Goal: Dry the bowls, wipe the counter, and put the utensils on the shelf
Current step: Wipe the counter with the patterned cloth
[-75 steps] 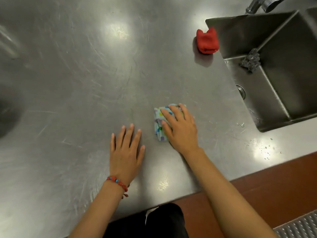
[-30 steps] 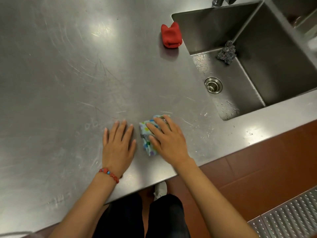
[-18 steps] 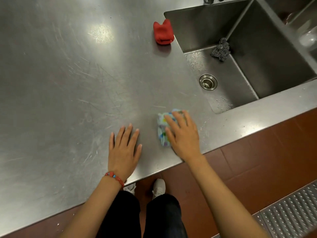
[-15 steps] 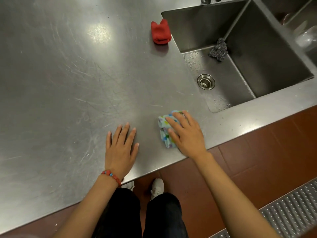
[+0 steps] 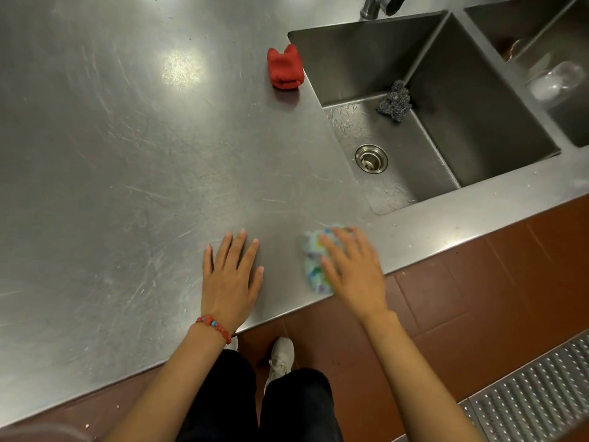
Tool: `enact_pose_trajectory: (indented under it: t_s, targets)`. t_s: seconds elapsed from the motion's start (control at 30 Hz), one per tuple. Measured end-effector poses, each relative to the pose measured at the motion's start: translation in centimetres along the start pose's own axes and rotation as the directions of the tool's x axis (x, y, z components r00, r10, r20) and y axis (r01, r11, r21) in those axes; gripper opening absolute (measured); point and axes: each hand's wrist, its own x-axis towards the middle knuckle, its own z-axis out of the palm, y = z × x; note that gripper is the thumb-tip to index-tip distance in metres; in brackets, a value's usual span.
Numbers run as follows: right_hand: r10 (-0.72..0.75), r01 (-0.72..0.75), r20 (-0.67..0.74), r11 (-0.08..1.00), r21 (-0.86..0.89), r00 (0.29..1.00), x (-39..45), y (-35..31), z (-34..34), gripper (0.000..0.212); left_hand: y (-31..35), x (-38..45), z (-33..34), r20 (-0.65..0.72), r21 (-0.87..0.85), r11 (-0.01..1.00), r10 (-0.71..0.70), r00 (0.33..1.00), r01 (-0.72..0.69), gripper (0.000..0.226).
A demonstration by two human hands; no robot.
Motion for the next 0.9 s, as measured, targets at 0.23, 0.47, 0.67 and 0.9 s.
enact_pose_trajectory:
  t_s: [0.23,0.47,0.67,0.9]
  targets:
    - [0.17,-0.168,-0.092,0.985,0.026,0.981,0.9,0.4,-0.4,0.045,-0.1,0.1,0.5,-0.013,0.029,0.999,-0.012,1.0,0.012,0.049]
    - [-0.067,0.067,-0.106,0.998,-0.004,0.992,7.5,-1.1,0.9,0.038,-0.5,0.1,1.0,-0.023,0.06,0.998,0.001,1.0,0.0,0.049]
    - [-0.012,0.014,-0.068,1.0,0.017,0.998,20.1,-2.1,1.7,0.039,-0.7,0.1,1.5,-0.057,0.051,0.999,0.0,0.998,0.003,0.047]
    - [-0.124,0.126,-0.057,0.991,0.042,0.991,16.6,-3.1,1.6,0.039,-0.5,0.2,1.3,-0.064,0.073,0.997,-0.004,0.998,0.008,0.047]
